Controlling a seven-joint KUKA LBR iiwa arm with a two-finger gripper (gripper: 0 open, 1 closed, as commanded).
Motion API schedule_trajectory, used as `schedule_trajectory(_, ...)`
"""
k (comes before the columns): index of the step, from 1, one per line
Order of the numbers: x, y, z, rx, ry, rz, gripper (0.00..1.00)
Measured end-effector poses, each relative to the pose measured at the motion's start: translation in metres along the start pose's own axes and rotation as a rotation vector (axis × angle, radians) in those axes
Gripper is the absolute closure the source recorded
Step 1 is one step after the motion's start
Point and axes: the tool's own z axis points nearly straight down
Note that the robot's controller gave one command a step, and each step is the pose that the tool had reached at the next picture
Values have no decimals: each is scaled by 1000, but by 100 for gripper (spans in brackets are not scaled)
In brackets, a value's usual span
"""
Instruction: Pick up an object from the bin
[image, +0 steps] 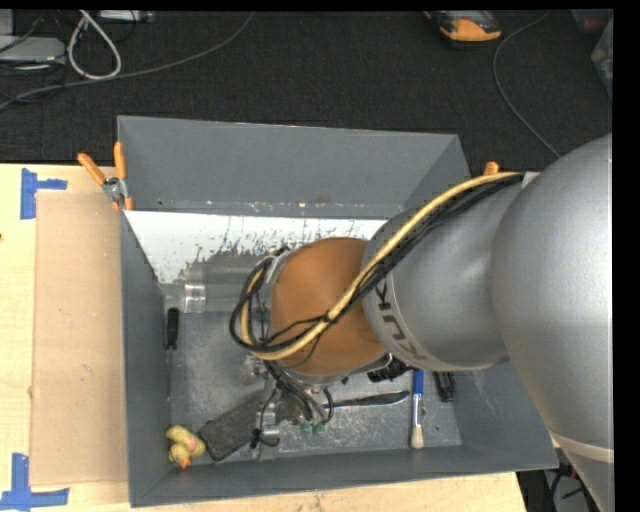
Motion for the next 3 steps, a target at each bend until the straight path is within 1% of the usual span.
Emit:
schedule_trajectory(1,-2,-1,-3,-1,-6,4,0)
schedule_trajectory(2,3,-30,58,-3,-12,67,0)
schedule_trajectory(3,2,-34,57,-6,-17,36,0)
